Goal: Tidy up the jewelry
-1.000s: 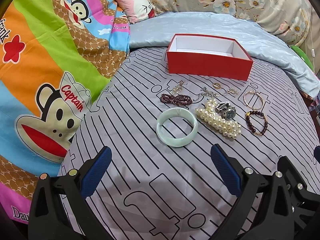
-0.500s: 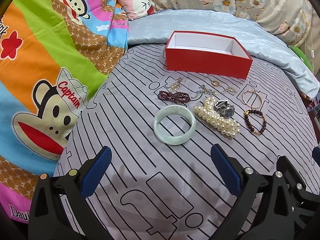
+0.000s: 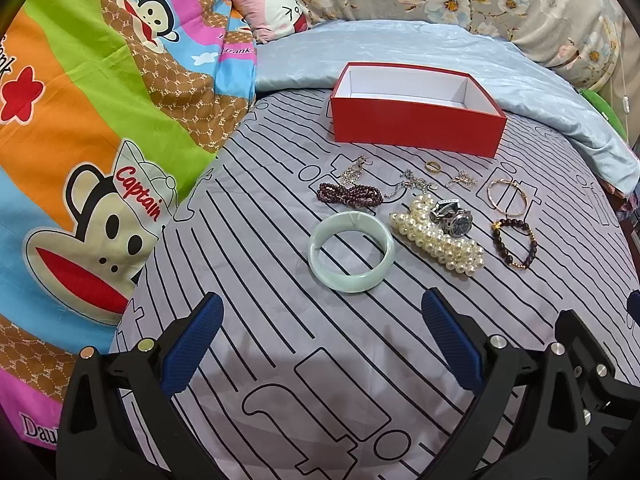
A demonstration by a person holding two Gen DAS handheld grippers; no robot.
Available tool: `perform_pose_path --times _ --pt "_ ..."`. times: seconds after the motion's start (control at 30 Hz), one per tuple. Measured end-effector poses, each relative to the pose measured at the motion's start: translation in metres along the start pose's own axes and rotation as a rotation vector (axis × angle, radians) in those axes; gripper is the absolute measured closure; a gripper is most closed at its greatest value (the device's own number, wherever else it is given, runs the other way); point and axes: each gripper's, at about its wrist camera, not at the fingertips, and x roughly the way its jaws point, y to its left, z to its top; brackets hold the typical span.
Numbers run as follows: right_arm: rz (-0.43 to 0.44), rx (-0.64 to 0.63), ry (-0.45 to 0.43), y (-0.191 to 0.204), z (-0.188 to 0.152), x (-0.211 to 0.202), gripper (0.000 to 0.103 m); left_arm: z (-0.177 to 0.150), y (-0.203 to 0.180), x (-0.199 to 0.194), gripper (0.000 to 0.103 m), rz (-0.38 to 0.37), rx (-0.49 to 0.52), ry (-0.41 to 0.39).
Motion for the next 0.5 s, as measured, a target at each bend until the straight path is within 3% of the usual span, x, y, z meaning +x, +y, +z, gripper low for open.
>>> perform_pose_path --times 0.5 --pt "0.001 -0.004 -0.001 0.0008 0.0 0.0005 0.005 0.0001 0.001 0.0028 0.006 -0.007 -0.011 0.009"
